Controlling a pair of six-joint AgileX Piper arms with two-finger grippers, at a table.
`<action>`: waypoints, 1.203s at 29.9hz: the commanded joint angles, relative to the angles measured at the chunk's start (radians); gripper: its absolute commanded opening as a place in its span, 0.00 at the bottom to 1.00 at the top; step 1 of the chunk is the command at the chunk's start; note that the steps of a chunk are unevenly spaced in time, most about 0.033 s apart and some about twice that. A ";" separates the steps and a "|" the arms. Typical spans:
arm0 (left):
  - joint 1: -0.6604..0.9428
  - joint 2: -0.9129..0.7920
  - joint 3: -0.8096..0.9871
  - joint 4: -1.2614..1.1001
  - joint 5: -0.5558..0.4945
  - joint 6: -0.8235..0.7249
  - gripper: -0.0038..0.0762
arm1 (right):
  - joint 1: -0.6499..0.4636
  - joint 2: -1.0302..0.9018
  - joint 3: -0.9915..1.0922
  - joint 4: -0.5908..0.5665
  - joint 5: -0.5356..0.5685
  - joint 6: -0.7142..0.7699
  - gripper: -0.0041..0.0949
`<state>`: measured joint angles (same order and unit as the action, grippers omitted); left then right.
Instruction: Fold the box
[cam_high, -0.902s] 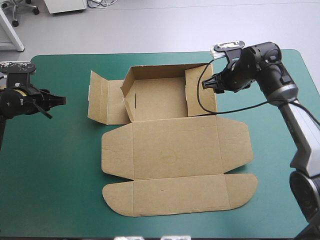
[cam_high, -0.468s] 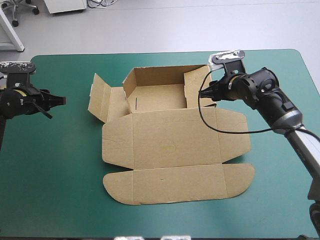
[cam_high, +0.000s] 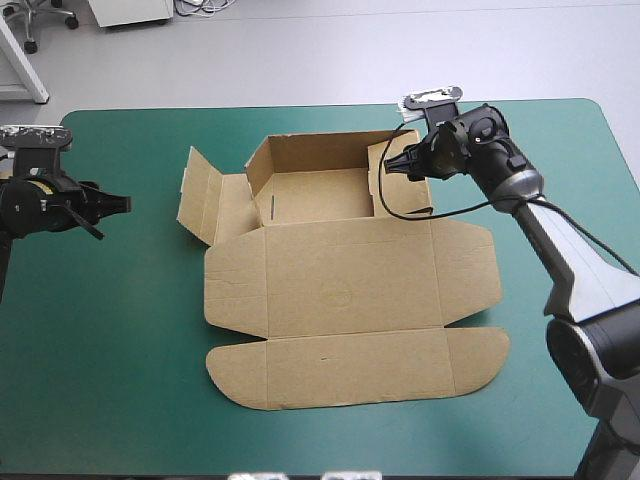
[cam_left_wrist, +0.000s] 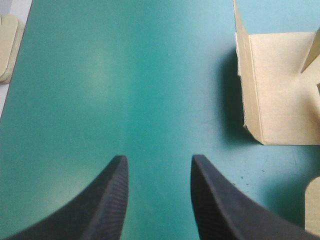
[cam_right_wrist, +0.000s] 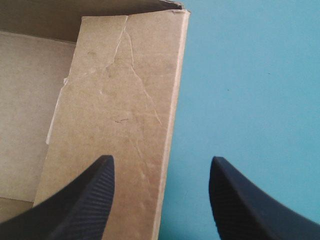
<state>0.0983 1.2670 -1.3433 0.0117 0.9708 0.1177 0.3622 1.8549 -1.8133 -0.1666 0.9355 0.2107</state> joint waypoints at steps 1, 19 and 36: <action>-0.001 -0.023 -0.028 0.009 -0.044 -0.004 0.41 | -0.030 0.009 -0.092 0.042 -0.006 -0.048 0.63; -0.001 -0.023 -0.028 0.005 -0.038 -0.004 0.41 | -0.087 0.238 -0.185 0.282 0.109 -0.142 0.64; -0.001 -0.023 -0.028 0.005 -0.048 -0.004 0.41 | -0.088 0.158 -0.277 0.275 0.194 -0.169 0.02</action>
<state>0.0983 1.2670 -1.3433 0.0215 0.9830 0.1177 0.2753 2.1264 -2.0126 0.0923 1.1384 0.0386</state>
